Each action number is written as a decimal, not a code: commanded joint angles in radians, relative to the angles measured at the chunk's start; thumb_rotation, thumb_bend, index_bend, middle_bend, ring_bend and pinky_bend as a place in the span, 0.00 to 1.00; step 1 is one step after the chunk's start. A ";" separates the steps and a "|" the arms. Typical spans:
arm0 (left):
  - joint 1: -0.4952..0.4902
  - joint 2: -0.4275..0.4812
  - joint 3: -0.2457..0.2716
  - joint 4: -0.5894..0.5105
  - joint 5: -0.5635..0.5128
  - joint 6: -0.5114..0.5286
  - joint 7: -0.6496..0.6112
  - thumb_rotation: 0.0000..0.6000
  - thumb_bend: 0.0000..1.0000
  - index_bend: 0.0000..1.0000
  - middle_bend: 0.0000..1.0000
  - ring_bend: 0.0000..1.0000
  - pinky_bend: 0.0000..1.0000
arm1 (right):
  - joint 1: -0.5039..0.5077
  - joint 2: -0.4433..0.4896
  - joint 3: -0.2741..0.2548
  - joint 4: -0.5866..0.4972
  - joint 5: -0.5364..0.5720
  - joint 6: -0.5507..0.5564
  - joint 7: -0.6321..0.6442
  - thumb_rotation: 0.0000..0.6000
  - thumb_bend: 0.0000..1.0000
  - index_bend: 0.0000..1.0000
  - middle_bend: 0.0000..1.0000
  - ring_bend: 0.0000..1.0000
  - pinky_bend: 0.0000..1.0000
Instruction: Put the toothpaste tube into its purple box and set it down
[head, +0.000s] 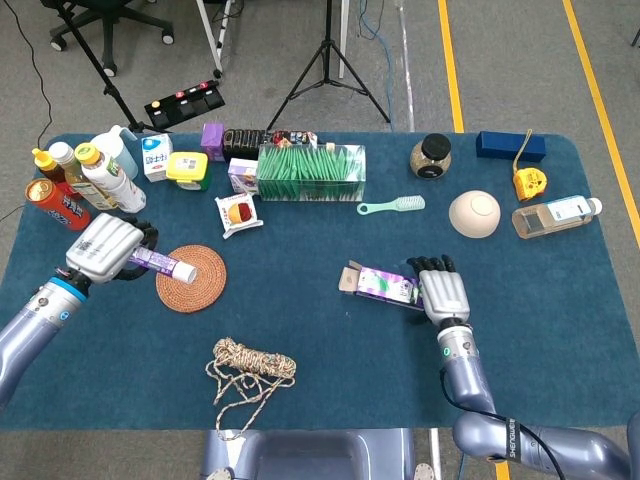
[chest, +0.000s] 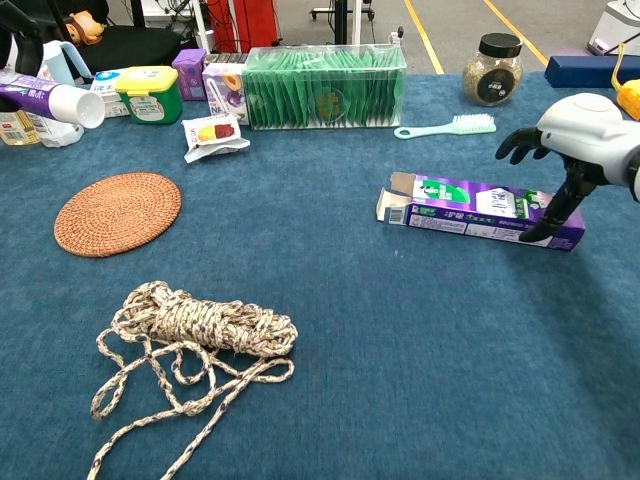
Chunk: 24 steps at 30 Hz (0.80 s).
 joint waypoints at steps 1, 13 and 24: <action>0.001 0.000 -0.001 0.005 -0.003 -0.005 -0.001 1.00 0.30 0.64 0.49 0.45 0.62 | 0.002 -0.019 0.007 0.010 0.038 0.048 -0.033 1.00 0.00 0.17 0.18 0.16 0.05; 0.011 0.006 -0.006 0.010 0.000 0.001 -0.004 1.00 0.30 0.64 0.49 0.45 0.62 | 0.021 -0.032 0.025 0.013 0.138 0.035 -0.064 1.00 0.00 0.17 0.19 0.16 0.10; 0.016 0.010 -0.013 0.015 -0.004 -0.002 -0.005 1.00 0.30 0.64 0.49 0.45 0.62 | 0.033 -0.090 0.024 0.109 0.104 0.034 -0.031 1.00 0.00 0.29 0.33 0.32 0.36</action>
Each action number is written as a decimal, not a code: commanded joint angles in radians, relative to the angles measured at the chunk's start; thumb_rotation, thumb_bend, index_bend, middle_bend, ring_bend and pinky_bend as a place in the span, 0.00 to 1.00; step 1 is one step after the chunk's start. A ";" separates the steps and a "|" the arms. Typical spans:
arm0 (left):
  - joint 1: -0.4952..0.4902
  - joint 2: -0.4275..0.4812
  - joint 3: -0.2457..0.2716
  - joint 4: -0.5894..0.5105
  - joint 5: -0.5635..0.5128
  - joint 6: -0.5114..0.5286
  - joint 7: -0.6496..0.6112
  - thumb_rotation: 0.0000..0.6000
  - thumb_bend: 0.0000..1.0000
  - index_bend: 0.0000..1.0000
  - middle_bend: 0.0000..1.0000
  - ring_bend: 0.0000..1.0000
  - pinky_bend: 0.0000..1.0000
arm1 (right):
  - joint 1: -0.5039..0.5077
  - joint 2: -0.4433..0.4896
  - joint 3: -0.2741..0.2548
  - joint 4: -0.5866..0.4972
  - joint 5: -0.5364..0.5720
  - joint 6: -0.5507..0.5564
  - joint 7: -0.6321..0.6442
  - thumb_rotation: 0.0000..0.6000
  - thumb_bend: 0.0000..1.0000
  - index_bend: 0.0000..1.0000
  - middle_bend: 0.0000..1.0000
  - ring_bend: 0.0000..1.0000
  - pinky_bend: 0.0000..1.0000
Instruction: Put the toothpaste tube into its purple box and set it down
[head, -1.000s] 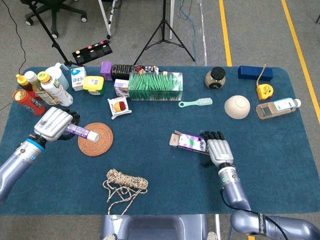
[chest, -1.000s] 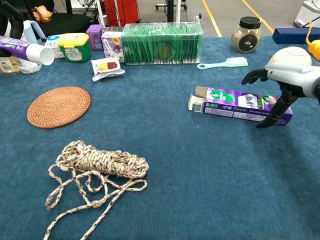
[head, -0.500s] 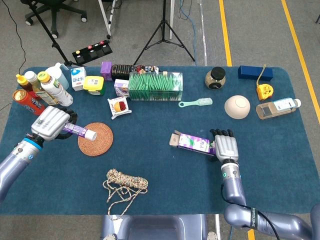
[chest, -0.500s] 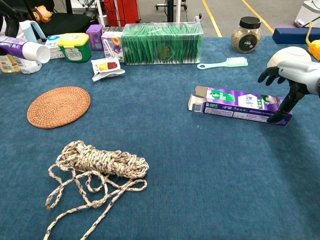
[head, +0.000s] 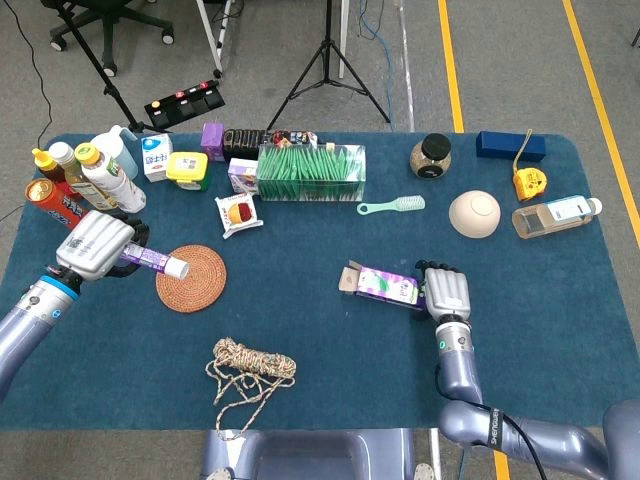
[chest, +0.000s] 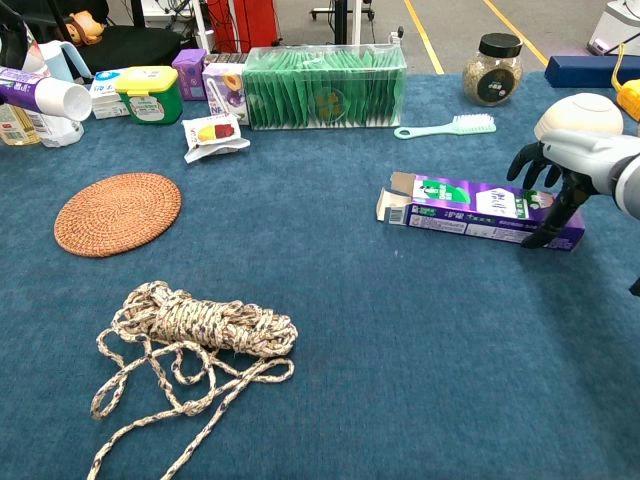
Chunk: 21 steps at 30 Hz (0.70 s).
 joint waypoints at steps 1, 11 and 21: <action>0.000 0.000 -0.001 0.001 -0.002 -0.002 -0.001 1.00 0.30 0.64 0.49 0.45 0.62 | 0.000 -0.010 -0.002 0.017 -0.014 0.001 0.011 1.00 0.01 0.31 0.35 0.33 0.41; 0.003 -0.008 -0.003 0.007 -0.005 -0.008 0.008 1.00 0.30 0.64 0.49 0.45 0.62 | -0.017 -0.038 -0.026 0.097 -0.117 -0.016 0.079 1.00 0.18 0.46 0.50 0.47 0.61; 0.006 0.003 -0.006 -0.007 -0.001 -0.003 0.026 1.00 0.30 0.64 0.49 0.45 0.62 | -0.037 0.091 -0.057 0.058 -0.310 -0.211 0.286 1.00 0.33 0.48 0.51 0.49 0.61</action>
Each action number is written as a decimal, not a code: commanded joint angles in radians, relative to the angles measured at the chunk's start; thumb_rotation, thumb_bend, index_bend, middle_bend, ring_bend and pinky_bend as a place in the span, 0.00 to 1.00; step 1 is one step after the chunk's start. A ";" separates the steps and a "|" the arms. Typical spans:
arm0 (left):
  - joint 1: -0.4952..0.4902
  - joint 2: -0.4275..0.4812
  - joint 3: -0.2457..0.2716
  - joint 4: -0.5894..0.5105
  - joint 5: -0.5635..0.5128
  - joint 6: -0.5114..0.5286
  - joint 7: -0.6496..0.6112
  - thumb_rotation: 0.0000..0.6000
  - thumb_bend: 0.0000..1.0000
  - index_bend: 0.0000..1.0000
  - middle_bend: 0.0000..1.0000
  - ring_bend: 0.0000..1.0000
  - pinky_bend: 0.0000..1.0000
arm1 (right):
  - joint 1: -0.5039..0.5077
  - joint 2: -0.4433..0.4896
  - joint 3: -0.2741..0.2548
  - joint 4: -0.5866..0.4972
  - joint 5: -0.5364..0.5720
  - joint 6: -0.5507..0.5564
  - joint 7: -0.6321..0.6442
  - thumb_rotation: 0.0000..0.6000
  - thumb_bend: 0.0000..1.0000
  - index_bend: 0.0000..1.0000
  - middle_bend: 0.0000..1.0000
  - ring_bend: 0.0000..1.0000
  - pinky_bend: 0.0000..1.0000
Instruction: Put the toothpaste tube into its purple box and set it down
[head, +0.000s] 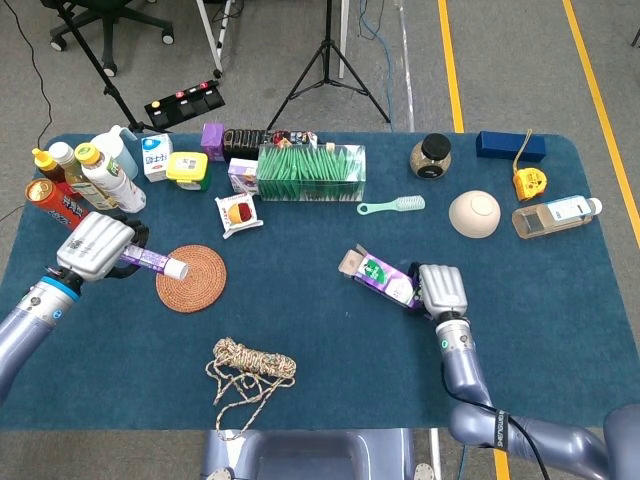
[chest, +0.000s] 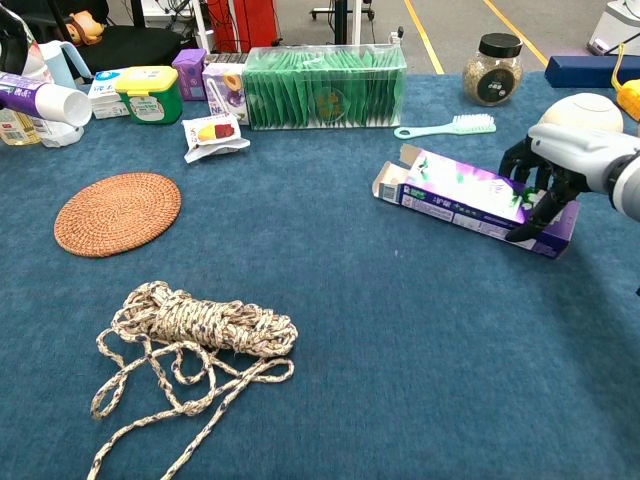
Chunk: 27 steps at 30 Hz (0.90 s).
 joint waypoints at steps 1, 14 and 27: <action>0.001 0.007 -0.001 -0.006 0.003 0.003 0.010 1.00 0.30 0.64 0.49 0.45 0.62 | -0.010 0.095 -0.014 -0.042 -0.120 -0.117 0.137 1.00 0.33 0.48 0.51 0.49 0.61; -0.023 -0.011 -0.010 -0.068 0.011 -0.014 0.096 1.00 0.30 0.64 0.49 0.45 0.62 | 0.022 0.259 -0.012 -0.183 -0.356 -0.210 0.255 1.00 0.33 0.48 0.51 0.48 0.62; -0.080 -0.090 -0.054 -0.203 -0.119 -0.052 0.328 1.00 0.30 0.64 0.49 0.45 0.62 | 0.164 0.161 -0.015 -0.315 0.004 -0.135 -0.122 1.00 0.35 0.48 0.51 0.49 0.64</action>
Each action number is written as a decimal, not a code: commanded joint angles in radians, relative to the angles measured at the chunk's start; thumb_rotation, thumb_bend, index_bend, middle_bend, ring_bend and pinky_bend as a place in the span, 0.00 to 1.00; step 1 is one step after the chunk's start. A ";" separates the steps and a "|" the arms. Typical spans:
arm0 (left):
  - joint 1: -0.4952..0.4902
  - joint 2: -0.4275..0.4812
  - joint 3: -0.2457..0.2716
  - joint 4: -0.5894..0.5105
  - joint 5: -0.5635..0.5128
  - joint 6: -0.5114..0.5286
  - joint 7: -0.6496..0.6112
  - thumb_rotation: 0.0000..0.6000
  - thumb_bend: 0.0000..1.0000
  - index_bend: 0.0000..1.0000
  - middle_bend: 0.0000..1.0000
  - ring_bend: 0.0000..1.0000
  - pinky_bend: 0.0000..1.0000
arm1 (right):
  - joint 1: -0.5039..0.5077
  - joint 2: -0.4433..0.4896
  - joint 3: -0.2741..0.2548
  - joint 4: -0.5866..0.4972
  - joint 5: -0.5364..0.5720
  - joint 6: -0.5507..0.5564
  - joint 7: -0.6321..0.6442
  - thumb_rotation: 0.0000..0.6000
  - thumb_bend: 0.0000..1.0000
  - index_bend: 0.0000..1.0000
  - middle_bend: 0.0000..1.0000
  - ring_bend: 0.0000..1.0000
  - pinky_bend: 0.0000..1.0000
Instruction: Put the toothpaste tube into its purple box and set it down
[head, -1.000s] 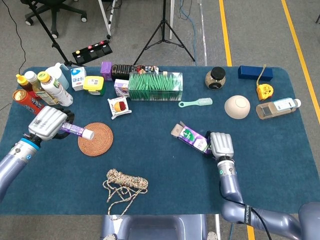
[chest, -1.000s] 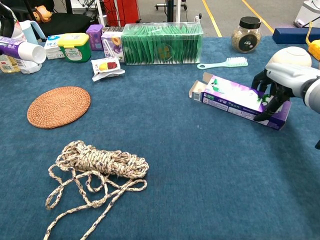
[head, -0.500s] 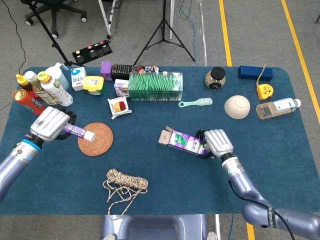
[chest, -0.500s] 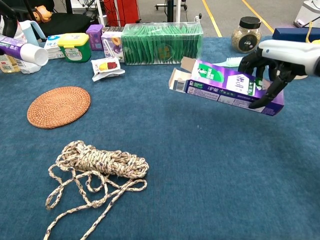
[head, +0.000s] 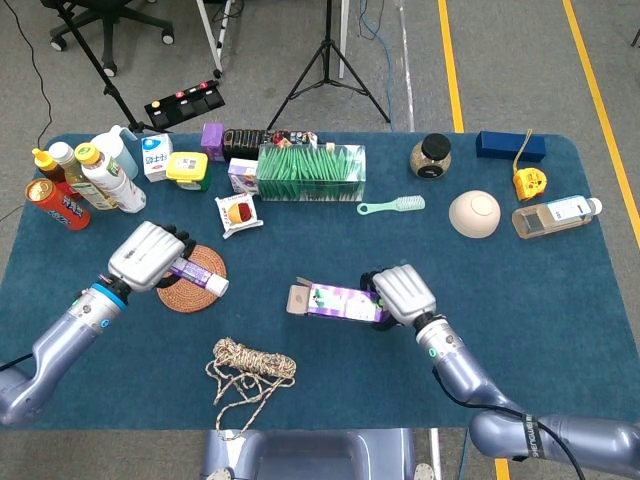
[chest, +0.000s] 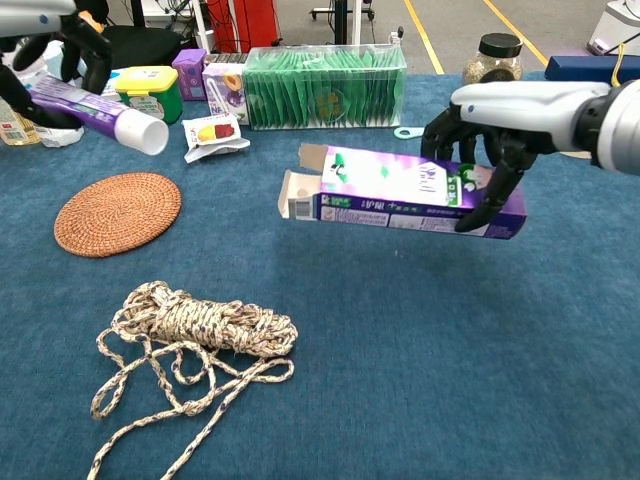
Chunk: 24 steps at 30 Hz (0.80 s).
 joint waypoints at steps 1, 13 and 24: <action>-0.019 -0.031 -0.013 -0.047 -0.049 -0.003 0.077 1.00 0.30 0.64 0.49 0.45 0.62 | 0.075 -0.059 0.001 -0.041 0.177 0.061 -0.148 1.00 0.36 0.48 0.51 0.49 0.64; -0.053 -0.094 -0.015 -0.079 -0.162 0.000 0.225 1.00 0.30 0.64 0.49 0.45 0.62 | 0.143 -0.076 0.030 -0.086 0.364 0.108 -0.175 1.00 0.37 0.48 0.52 0.49 0.64; -0.075 -0.137 -0.007 -0.068 -0.214 0.007 0.276 1.00 0.30 0.64 0.49 0.45 0.62 | 0.175 -0.050 0.036 -0.132 0.415 0.095 -0.135 1.00 0.39 0.48 0.52 0.49 0.64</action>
